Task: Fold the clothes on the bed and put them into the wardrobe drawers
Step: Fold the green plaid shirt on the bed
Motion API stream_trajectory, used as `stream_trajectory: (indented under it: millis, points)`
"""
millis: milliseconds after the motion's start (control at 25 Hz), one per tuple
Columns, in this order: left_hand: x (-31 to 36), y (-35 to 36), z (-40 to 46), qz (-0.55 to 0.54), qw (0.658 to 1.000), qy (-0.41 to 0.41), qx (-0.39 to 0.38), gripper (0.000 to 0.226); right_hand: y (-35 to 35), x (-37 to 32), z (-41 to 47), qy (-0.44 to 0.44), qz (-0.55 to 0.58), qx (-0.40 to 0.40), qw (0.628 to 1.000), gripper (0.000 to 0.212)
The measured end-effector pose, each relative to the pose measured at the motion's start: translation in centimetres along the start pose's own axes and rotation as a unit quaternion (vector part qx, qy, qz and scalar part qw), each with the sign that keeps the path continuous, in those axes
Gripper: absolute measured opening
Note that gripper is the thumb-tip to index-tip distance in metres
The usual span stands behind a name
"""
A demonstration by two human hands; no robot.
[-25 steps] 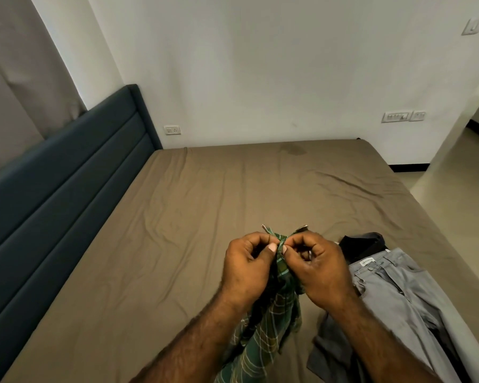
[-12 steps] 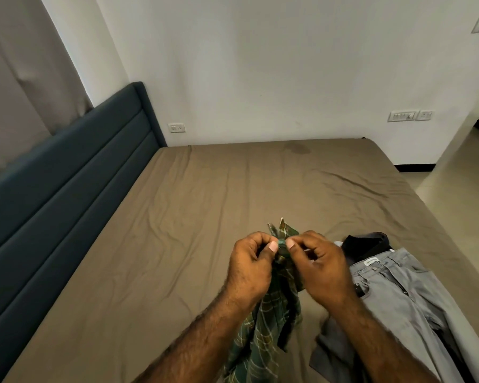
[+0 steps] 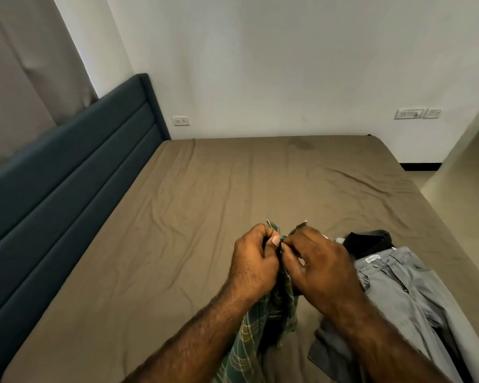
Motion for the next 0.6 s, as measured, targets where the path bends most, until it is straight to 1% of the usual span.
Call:
stream_trajectory:
  millis: [40, 80, 120, 160, 200, 240, 280, 320, 360, 400, 440, 480, 520, 560, 600]
  points:
    - [0.2, -0.1, -0.2, -0.004, 1.0, 0.008, 0.003, 0.02, 0.3, 0.3, -0.1, 0.009, -0.003, -0.003, 1.0, 0.006]
    - [0.2, -0.3, -0.3, -0.014, 1.0, 0.014, 0.006, 0.017, 0.4, 0.9, -0.1, 0.033, 0.037, 0.01, 0.999, 0.008]
    - [0.5, -0.4, -0.4, -0.029, 0.999, 0.015, 0.006, 0.014, 0.2, 2.0, -0.1, 0.076, 0.11, 0.03, 0.991, 0.013]
    - [0.4, -0.5, -0.5, -0.045, 0.999, 0.007, 0.006, 0.011, 0.4, 3.6, -0.3, 0.141, 0.21, 0.041, 0.967, 0.018]
    - [0.6, -0.4, -0.6, -0.065, 0.998, -0.003, 0.005, 0.014, 1.1, 5.2, -0.5, 0.219, 0.313, 0.034, 0.924, 0.022]
    - [0.4, -0.3, -0.6, -0.085, 0.996, -0.012, 0.004, 0.02, 2.2, 6.2, -1.1, 0.296, 0.404, 0.006, 0.866, 0.027]
    - [0.3, -0.2, -0.7, -0.1, 0.995, -0.015, 0.001, 0.024, 3.3, 6.6, -1.8, 0.357, 0.474, -0.029, 0.804, 0.031]
    - [0.2, -0.1, -0.8, -0.108, 0.994, -0.017, 0.001, 0.026, 4.1, 6.7, -2.2, 0.395, 0.523, -0.053, 0.753, 0.033]
    - [0.1, -0.3, -0.9, -0.115, 0.993, -0.02, 0.001, 0.026, 4.4, 6.6, -2.2, 0.408, 0.543, -0.058, 0.732, 0.032]
    - [-0.2, -0.4, -0.8, -0.124, 0.992, -0.027, 0.005, 0.027, 4.2, 6.7, -1.8, 0.394, 0.533, -0.045, 0.747, 0.028]
    - [-0.5, -0.4, -0.4, -0.128, 0.991, -0.036, 0.009, 0.028, 3.4, 7.1, -1.2, 0.351, 0.481, -0.018, 0.803, 0.022]
    - [-0.8, -0.7, 0.1, -0.125, 0.991, -0.042, 0.018, 0.03, 2.1, 6.9, -0.3, 0.275, 0.383, 0.007, 0.882, 0.015]
    - [-0.7, -0.7, 0.5, -0.118, 0.992, -0.038, 0.021, 0.031, 0.9, 5.8, 0.5, 0.18, 0.265, 0.014, 0.947, 0.01]
    - [-0.6, -0.8, 0.9, -0.11, 0.993, -0.026, 0.021, 0.031, 0.6, 4.5, 1.0, 0.093, 0.172, -0.001, 0.981, 0.009]
    - [-0.5, -0.7, 1.1, -0.107, 0.994, -0.013, 0.018, 0.032, 0.7, 3.6, 1.3, 0.043, 0.116, -0.028, 0.992, 0.012]
Point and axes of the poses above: each hand's wrist, its own z-axis towards the middle knuckle, its own y-axis out of the palm, x = y × z, the point moved 9 cm from there along z, towards the middle knuckle, and after that the axes turned 13 degrees about z, right-handed, at the moved point
